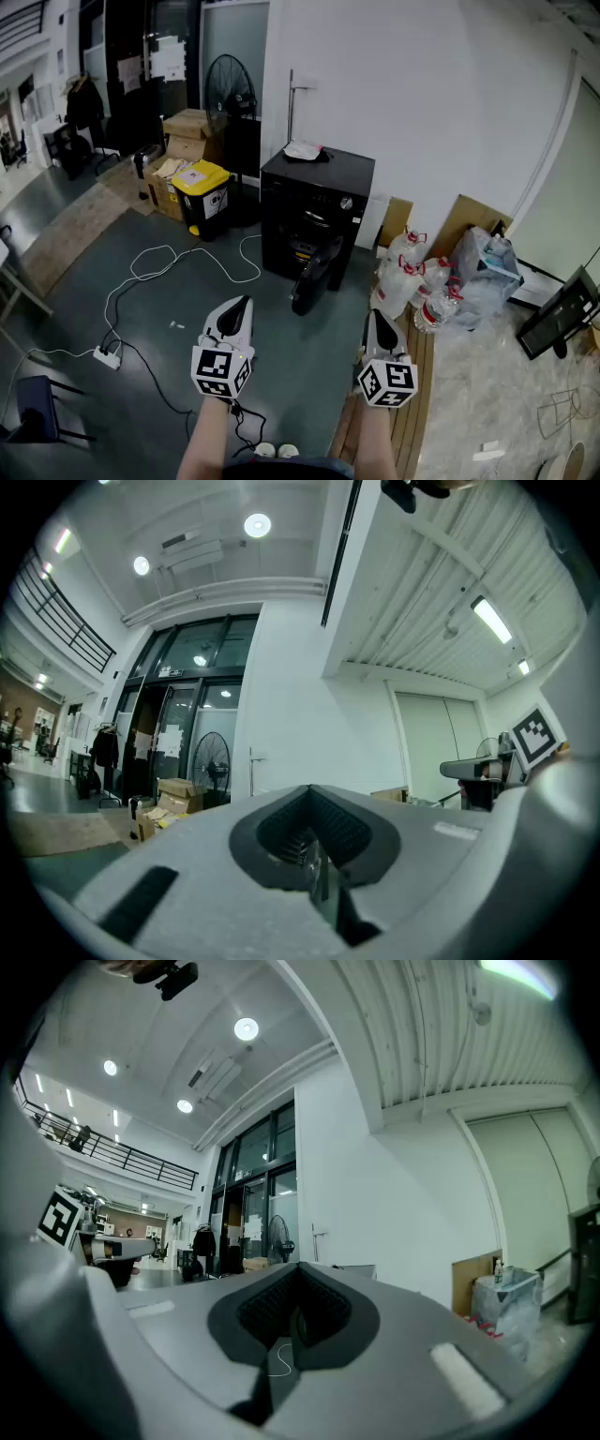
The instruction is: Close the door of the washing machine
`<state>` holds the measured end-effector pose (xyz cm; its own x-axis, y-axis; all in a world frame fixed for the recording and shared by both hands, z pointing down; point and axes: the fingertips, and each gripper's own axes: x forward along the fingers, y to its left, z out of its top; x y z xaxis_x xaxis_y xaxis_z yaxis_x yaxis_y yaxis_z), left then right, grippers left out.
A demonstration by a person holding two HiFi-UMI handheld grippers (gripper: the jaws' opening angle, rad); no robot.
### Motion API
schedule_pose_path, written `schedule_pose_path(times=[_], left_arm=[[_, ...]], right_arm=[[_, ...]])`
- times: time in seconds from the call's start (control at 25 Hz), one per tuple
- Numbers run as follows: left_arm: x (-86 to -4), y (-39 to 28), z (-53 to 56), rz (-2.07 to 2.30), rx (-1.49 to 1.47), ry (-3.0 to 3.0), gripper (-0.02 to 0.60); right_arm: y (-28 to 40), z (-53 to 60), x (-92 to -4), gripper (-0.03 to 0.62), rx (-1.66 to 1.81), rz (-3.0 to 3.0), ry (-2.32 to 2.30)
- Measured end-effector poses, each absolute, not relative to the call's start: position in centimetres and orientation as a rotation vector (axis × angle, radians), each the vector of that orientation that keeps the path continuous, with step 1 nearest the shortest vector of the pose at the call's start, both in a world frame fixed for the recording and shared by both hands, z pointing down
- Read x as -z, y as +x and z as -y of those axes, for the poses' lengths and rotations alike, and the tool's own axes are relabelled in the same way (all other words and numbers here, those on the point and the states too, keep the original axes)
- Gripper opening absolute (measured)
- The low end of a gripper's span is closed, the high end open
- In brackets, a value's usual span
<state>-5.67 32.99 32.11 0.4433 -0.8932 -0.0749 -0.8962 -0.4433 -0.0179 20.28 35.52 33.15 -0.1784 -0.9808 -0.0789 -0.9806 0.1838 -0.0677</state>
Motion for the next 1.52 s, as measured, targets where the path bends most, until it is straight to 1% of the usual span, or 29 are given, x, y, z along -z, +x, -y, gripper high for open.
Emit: schedule_pose_path(times=[0.48, 1.08, 1.28, 1.4, 1.52], left_arm=[[-32.6, -5.9, -33.0, -1.639, -0.071, -2.628, 0.008], [-34.1, -5.7, -33.0, -1.638, -0.045, -2.659, 0.008], [-34.5, -5.9, -32.9, -1.644, -0.033, -2.665, 0.008], [-34.7, -6.2, -32.8, -1.65, -0.029, -2.666, 0.008], [-35.0, -6.5, -32.7, -1.659, -0.026, -2.667, 0.008]], right_arm=[[20.1, -35.3, -33.1, 0.011, 0.028, -2.326, -1.928], [19.5, -35.6, -35.4, 0.012, 0.092, -2.32, -1.941], [18.8, -35.4, -35.9, 0.043, 0.111, -2.348, -1.92], [18.1, -35.2, -36.3, 0.081, 0.12, -2.371, -1.903], [17.6, -35.0, -36.7, 0.144, 0.134, -2.392, -1.883]])
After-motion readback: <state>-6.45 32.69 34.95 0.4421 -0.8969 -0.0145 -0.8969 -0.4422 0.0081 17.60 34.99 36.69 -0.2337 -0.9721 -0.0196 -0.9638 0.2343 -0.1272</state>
